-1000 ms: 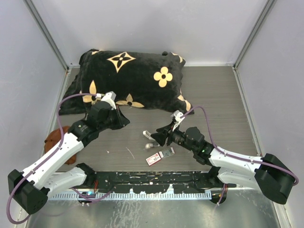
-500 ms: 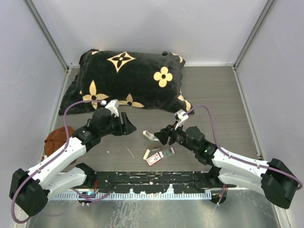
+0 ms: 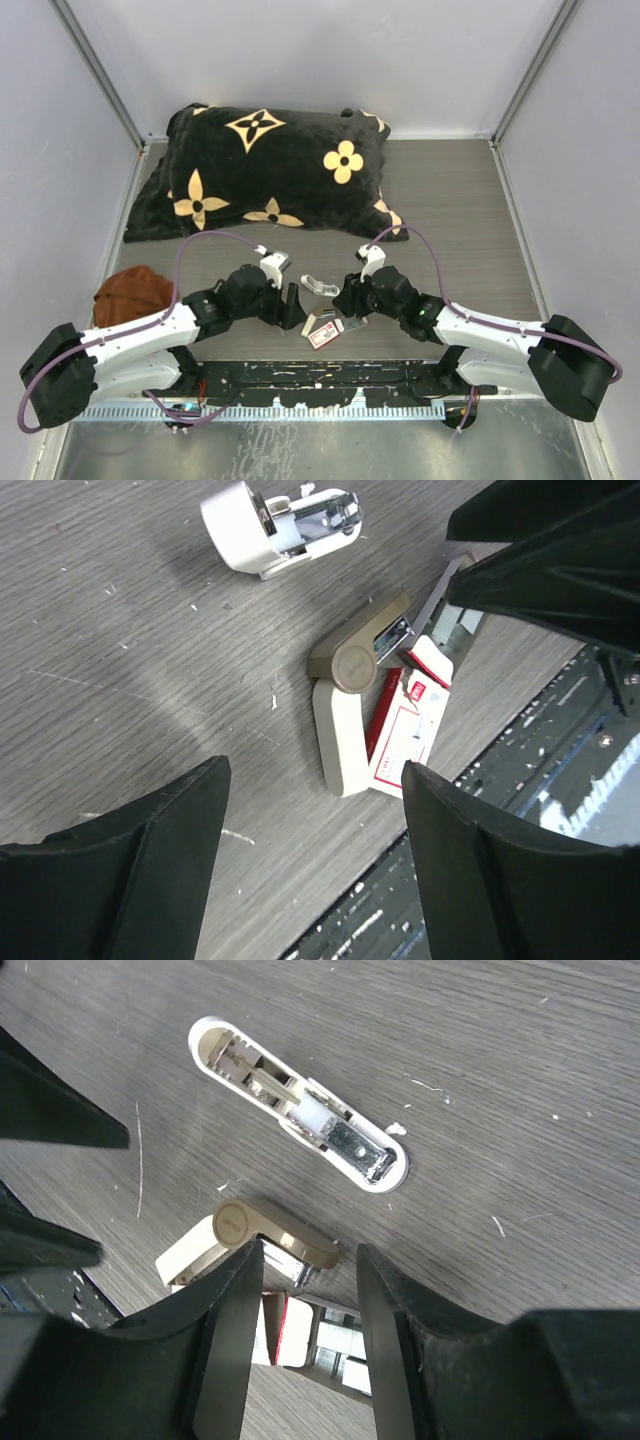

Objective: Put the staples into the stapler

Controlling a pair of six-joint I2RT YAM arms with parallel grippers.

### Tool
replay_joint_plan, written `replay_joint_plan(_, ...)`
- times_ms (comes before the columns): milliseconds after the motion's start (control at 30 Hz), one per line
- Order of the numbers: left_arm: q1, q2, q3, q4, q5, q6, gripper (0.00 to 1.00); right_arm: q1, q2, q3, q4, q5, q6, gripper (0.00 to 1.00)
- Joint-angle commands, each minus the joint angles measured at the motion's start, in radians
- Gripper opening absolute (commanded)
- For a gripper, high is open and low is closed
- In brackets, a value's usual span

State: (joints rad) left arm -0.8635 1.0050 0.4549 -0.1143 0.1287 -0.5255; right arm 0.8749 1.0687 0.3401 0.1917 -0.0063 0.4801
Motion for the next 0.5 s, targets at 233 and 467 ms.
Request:
replay_joint_plan(233,-0.141,0.170,-0.065,0.334,-0.196,-0.019,0.72,-0.012,-0.114,-0.024,-0.025,0.153,0.112,0.50)
replay_joint_plan(467,-0.164,0.237,-0.054,0.367,-0.203,-0.045,0.72,-0.013,-0.165,-0.061,-0.050,0.185,0.132,0.50)
